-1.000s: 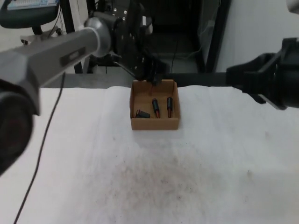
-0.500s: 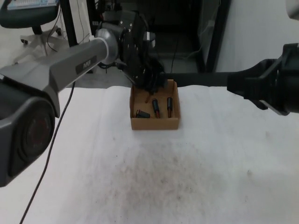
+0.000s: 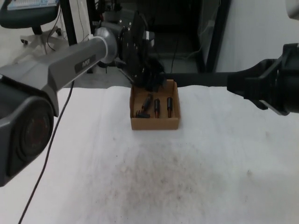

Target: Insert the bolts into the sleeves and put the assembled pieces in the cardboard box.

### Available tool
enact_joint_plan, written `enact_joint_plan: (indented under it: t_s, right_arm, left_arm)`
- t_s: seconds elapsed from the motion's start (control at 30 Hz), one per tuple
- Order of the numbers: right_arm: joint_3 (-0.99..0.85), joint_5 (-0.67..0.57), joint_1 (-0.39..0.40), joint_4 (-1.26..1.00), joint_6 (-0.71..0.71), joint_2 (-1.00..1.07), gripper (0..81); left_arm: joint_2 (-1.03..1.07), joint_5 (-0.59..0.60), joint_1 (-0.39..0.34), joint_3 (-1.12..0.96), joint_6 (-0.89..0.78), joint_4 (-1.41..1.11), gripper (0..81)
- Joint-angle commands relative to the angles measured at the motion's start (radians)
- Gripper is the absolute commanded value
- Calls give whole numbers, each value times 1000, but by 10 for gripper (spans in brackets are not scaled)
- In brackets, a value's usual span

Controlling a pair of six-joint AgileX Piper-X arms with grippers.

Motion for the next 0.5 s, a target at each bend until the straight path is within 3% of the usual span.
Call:
enact_joint_plan:
  t_s: [0.0,0.23,0.37,0.47]
  right_arm:
    - [-1,0,-2,1,7,-11,8]
    - [-1,11,-2,37,-39,-11,8]
    - [-1,151,-2,172,-108,-15,8]
    - [4,166,-2,239,-127,-35,8]
  left_arm:
    - [-109,-127,10,-21,-41,115,1]
    - [-260,-210,14,81,51,471,3]
    - [-424,-210,14,380,43,430,3]
    - [-626,-193,13,671,-9,280,3]
